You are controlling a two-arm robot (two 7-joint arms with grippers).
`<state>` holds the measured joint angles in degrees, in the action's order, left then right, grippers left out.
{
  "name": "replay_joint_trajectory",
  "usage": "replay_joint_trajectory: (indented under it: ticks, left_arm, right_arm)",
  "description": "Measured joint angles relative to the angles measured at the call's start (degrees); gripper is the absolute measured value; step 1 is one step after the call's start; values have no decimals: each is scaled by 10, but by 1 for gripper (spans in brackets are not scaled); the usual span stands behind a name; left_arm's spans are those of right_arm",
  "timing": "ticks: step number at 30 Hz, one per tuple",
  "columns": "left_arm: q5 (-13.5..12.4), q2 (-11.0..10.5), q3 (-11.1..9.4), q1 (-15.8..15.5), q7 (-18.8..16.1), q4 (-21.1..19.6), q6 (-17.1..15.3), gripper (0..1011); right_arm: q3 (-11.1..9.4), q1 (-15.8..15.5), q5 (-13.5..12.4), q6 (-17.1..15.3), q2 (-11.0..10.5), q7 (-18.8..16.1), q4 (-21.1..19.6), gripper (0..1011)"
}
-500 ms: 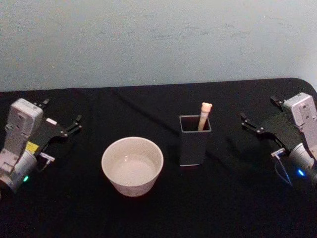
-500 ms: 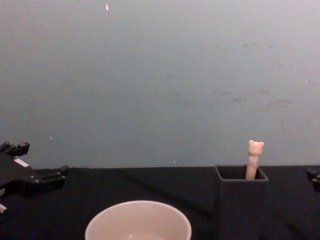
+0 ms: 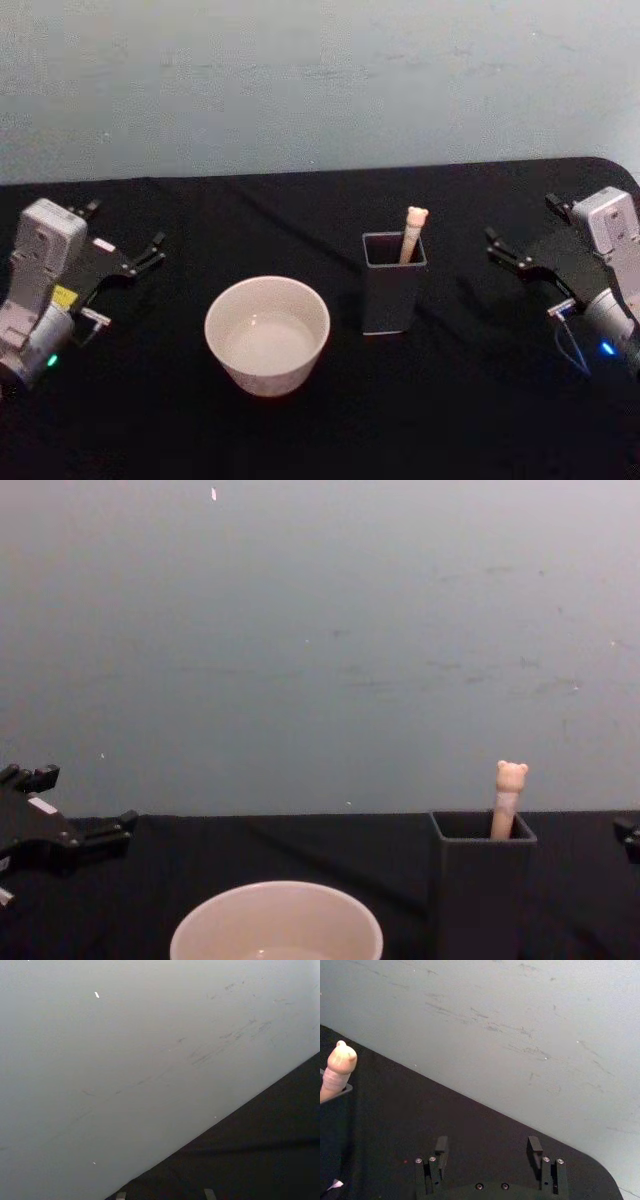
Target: Pick up the stirring spoon with one hand, stir inside the cup, then place it back in its original position.
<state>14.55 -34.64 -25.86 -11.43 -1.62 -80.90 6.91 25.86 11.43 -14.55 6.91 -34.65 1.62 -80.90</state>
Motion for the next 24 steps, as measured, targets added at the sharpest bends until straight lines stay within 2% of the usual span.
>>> replay_joint_trajectory:
  ticks: [19,24]
  left_arm:
    - [0,0,0,0,0,0,0,1001]
    - [0,0,0,0,0,0,0,1001]
  right_arm:
    - [0,0,0,0,0,0,0,1002]
    - [-5,0,0,0,3,-10,0,1002]
